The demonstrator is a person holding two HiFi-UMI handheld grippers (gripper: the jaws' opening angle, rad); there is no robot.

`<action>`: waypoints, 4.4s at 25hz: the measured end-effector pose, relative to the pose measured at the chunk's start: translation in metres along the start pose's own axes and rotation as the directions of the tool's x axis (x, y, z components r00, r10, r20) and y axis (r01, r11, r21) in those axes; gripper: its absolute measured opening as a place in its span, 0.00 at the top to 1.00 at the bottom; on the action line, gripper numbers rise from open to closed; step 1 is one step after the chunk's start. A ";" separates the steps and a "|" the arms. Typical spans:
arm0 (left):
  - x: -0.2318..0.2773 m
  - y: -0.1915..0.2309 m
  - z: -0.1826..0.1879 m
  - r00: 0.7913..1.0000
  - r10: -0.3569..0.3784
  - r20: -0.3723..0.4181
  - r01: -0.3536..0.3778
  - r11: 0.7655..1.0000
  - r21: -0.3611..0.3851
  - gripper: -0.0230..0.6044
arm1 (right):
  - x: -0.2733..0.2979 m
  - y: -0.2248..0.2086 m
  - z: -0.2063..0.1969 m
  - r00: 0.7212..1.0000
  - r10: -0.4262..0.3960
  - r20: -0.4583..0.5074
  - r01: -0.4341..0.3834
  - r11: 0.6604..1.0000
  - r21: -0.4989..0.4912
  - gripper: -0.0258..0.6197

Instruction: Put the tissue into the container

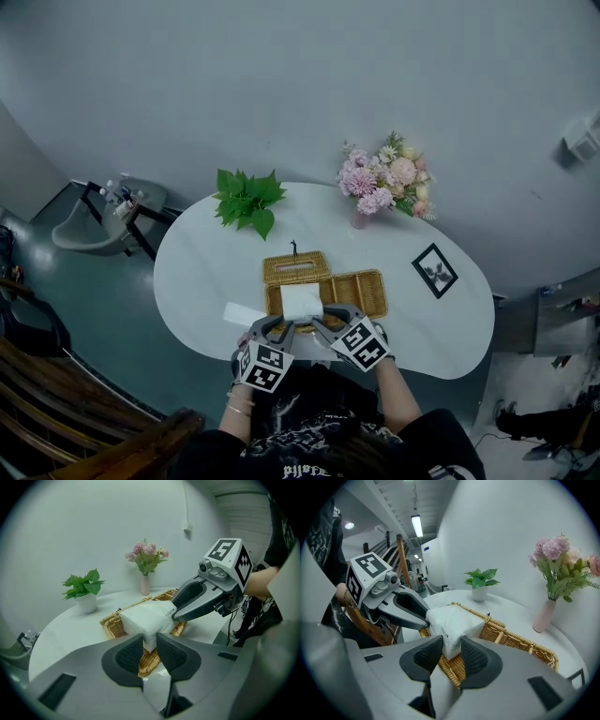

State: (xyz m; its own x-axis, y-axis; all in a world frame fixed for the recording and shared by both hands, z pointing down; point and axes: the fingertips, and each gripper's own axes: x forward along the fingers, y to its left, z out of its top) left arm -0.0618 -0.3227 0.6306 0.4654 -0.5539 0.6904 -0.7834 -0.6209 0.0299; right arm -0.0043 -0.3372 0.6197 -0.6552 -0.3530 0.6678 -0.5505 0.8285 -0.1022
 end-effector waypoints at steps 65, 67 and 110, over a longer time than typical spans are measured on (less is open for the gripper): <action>0.002 -0.001 0.012 0.999 -0.047 -0.027 0.045 0.997 -0.069 0.70 | -0.006 -0.015 0.013 0.999 0.032 -0.002 -0.032 0.997 0.071 0.58; -0.003 0.001 0.020 1.000 -0.019 0.019 0.020 0.998 -0.065 0.70 | -0.011 -0.018 0.017 1.000 -0.003 0.024 0.001 0.998 0.069 0.58; -0.084 0.019 0.057 0.826 0.287 0.485 -0.149 0.941 -0.302 0.92 | -0.079 -0.034 0.036 0.827 -0.387 0.409 0.323 0.921 0.219 0.92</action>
State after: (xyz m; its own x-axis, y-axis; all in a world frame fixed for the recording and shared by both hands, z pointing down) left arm -0.0925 -0.3198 0.5319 0.3595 -0.9049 0.2279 -0.9316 -0.3340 0.1435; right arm 0.0477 -0.3529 0.5444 -0.5399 -0.7901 0.2902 -0.8318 0.5536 -0.0402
